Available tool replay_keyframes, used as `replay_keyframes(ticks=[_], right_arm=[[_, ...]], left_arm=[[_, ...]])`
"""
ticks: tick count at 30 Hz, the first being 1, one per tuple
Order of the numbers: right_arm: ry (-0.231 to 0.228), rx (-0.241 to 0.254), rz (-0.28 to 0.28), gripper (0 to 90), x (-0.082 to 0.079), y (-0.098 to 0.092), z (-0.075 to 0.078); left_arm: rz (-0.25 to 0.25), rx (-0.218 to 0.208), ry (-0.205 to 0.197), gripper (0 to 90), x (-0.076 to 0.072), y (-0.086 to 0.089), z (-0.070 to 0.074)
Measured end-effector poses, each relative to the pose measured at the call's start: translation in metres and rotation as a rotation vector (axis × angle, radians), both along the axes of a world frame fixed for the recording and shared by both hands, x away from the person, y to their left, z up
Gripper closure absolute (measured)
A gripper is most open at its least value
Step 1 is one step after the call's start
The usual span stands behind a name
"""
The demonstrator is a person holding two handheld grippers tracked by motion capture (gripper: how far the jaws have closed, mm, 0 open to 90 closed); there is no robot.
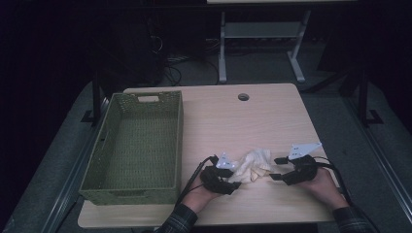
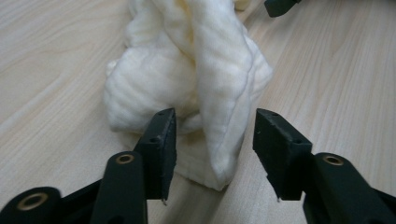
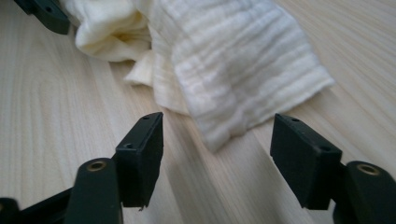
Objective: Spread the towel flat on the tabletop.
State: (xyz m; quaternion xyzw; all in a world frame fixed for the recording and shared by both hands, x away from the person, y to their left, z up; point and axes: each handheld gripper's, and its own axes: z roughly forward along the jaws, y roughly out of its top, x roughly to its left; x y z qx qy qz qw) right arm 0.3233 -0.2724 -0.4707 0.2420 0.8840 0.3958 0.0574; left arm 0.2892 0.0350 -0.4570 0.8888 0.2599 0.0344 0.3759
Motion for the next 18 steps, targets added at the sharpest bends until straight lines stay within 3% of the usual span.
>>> replay_keyframes(ticks=[7,9,15,18], right_arm=[[0.02,0.019,0.012,52.3,0.0039,0.004,-0.0008],[0.036,0.016,0.017,62.2,0.0062,0.0034,-0.0009],[0.049,0.026,0.041,83.1,0.0079,0.0004,0.0022],[0.045,0.029,0.04,84.3,0.0074,-0.0019,0.0062]], left_arm=[[-0.003,0.019,0.017,64.1,0.001,0.0001,-0.0012],[-0.004,0.023,0.019,69.6,0.0014,0.0,-0.0011],[0.003,-0.009,0.025,80.8,0.0022,0.001,0.0025],[-0.002,-0.025,0.019,82.4,0.0018,0.0021,0.0072]])
